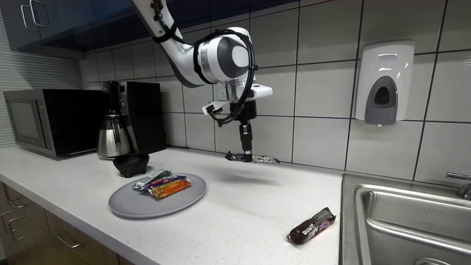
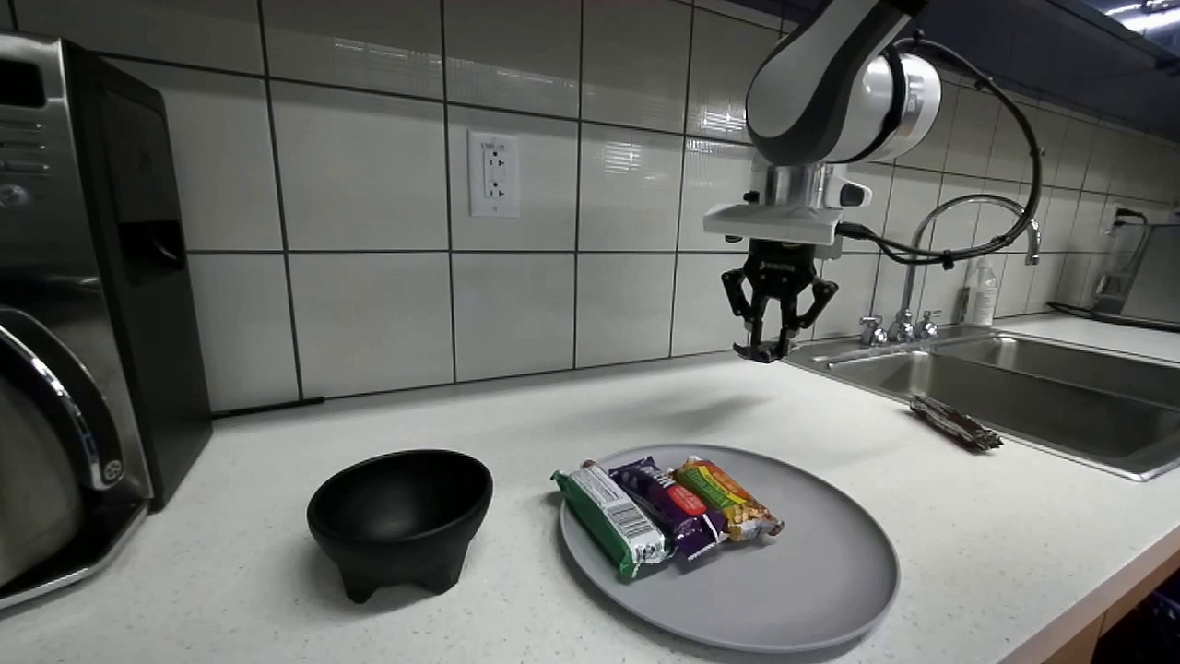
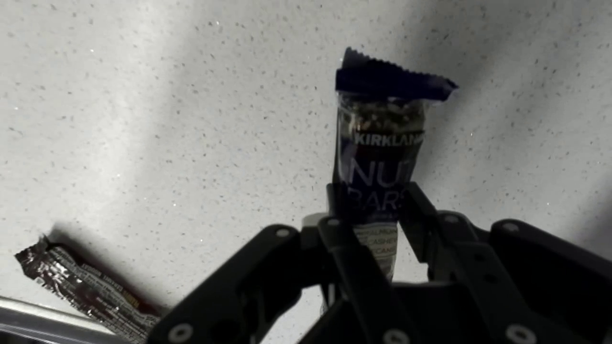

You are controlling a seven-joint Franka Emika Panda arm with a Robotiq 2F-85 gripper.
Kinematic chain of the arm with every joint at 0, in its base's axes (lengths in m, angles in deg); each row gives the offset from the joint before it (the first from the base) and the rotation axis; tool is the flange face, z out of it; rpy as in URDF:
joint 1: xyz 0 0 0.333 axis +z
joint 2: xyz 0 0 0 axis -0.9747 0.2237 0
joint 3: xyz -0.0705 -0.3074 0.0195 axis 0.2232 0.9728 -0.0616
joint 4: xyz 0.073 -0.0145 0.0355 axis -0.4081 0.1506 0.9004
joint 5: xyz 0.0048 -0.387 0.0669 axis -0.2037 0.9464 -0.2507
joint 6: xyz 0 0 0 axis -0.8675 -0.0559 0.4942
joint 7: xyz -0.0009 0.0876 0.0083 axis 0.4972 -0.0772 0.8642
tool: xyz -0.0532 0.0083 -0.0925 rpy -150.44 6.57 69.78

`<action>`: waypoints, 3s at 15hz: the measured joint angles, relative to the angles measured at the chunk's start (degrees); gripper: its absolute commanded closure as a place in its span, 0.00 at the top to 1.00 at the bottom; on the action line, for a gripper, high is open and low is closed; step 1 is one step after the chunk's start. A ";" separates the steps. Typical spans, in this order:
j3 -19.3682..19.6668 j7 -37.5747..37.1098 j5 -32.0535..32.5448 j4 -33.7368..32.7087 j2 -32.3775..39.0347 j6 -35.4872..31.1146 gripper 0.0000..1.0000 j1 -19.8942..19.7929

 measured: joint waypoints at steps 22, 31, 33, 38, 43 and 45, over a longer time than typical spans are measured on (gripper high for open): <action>-9.52 4.26 0.25 12.18 -9.35 0.54 0.08 1.03; -10.42 14.41 0.02 16.25 -10.91 0.47 0.08 1.03; -10.42 17.22 0.02 16.76 -10.91 0.45 0.08 1.03; -10.46 24.12 0.18 17.39 -10.94 0.50 0.08 1.04; -11.18 28.21 3.30 17.69 -11.03 1.07 0.08 1.28; -11.72 28.94 4.67 18.00 -11.21 1.45 0.08 1.48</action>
